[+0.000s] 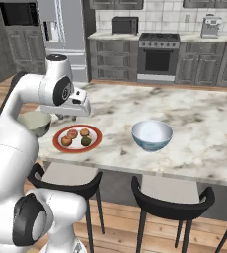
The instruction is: Take the fruits from the plate on the dining counter and place two fruits in each bowl.
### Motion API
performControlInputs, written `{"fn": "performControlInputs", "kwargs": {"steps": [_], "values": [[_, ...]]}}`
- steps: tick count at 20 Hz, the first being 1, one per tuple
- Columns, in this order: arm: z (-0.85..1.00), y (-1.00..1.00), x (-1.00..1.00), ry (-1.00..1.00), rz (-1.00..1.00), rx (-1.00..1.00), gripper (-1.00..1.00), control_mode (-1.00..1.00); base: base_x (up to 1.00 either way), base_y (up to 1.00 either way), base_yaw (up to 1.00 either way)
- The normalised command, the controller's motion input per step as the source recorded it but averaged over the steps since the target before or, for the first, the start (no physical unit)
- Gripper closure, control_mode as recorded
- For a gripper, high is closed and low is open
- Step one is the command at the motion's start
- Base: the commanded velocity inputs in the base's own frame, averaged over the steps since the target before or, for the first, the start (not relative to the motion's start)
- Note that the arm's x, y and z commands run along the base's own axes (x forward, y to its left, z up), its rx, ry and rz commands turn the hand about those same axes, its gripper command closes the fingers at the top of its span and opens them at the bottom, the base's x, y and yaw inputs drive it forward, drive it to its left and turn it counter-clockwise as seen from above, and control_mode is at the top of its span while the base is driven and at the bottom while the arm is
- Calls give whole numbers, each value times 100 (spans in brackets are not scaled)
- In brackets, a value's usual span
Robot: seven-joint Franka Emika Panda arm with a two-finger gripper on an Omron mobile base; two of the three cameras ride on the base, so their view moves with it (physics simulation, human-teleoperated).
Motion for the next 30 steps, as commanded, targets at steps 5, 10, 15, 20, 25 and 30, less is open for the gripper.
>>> {"fn": "performControlInputs", "kwargs": {"steps": [5,10,15,20,25,30], "values": [[-37,0,40,1,0,0,-100,-100,0,0,0],[-49,4,80,2,0,0,-100,-100,0,0,0],[-55,24,74,1,0,0,-100,-100,0,0,0],[-61,5,81,1,0,0,-100,-100,0,0,0],[-60,0,66,0,1,0,-100,-100,0,0,0],[-54,0,34,0,0,0,-100,-100,0,0,0]]}}
